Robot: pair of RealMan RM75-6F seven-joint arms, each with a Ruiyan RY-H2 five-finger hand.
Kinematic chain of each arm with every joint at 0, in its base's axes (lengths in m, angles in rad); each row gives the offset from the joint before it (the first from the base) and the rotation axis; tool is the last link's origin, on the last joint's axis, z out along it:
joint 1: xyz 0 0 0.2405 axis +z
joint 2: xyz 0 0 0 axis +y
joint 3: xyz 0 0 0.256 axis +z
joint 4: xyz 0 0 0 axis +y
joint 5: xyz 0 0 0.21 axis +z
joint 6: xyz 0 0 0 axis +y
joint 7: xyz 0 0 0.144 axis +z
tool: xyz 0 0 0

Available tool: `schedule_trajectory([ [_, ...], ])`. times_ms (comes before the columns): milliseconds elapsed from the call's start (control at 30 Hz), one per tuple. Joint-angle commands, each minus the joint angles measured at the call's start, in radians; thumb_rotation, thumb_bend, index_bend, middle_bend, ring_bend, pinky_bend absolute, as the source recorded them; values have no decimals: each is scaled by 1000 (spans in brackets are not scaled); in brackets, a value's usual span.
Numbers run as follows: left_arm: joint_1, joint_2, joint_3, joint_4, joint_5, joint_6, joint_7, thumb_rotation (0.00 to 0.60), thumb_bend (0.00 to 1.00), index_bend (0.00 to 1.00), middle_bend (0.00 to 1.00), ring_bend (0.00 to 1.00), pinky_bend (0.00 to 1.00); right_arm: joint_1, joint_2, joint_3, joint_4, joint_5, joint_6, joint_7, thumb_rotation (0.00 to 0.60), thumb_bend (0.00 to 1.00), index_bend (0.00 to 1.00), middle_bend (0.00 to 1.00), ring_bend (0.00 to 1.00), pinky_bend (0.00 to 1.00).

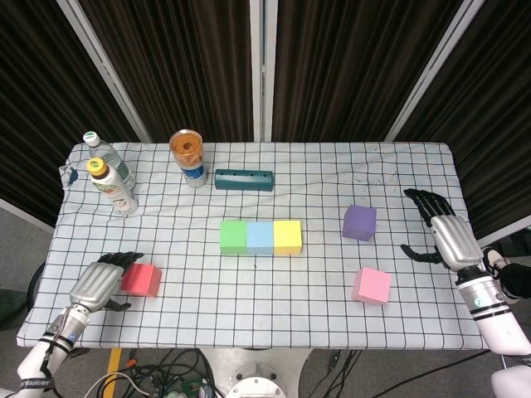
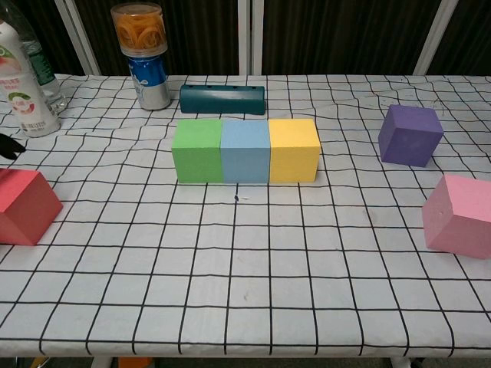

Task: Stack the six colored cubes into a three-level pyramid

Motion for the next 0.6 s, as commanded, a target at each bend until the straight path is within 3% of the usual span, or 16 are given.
schedule_trajectory([
  [33, -6, -26, -8, 17, -12, -10, 2, 600, 59, 121, 140, 144, 194, 3, -6, 0, 4, -1, -10, -1, 600, 176, 0, 65, 0, 0],
  [133, -18, -60, -24, 48, -28, -19, 9, 600, 65, 149, 159, 148, 197, 4, -10, 2, 5, -5, -12, -2, 600, 176, 0, 66, 0, 0],
  [267, -34, -88, -35, 87, -58, -40, 46, 600, 121, 233, 251, 226, 205, 0, -10, 6, 5, -7, -8, 3, 600, 176, 0, 69, 0, 0],
  [367, -38, -97, -45, 96, -76, -29, 83, 600, 168, 321, 337, 302, 297, -5, -9, 7, 5, -9, -5, 7, 600, 176, 0, 71, 0, 0],
  [433, -40, -95, -55, 83, -82, -23, 82, 600, 179, 370, 422, 375, 333, -8, -9, 7, 5, -11, -3, 10, 600, 175, 0, 72, 0, 0],
  [600, -67, -36, -103, -4, -58, -13, 34, 600, 172, 378, 447, 394, 365, -14, -7, 10, 3, -20, 9, 13, 600, 176, 0, 72, 0, 0],
])
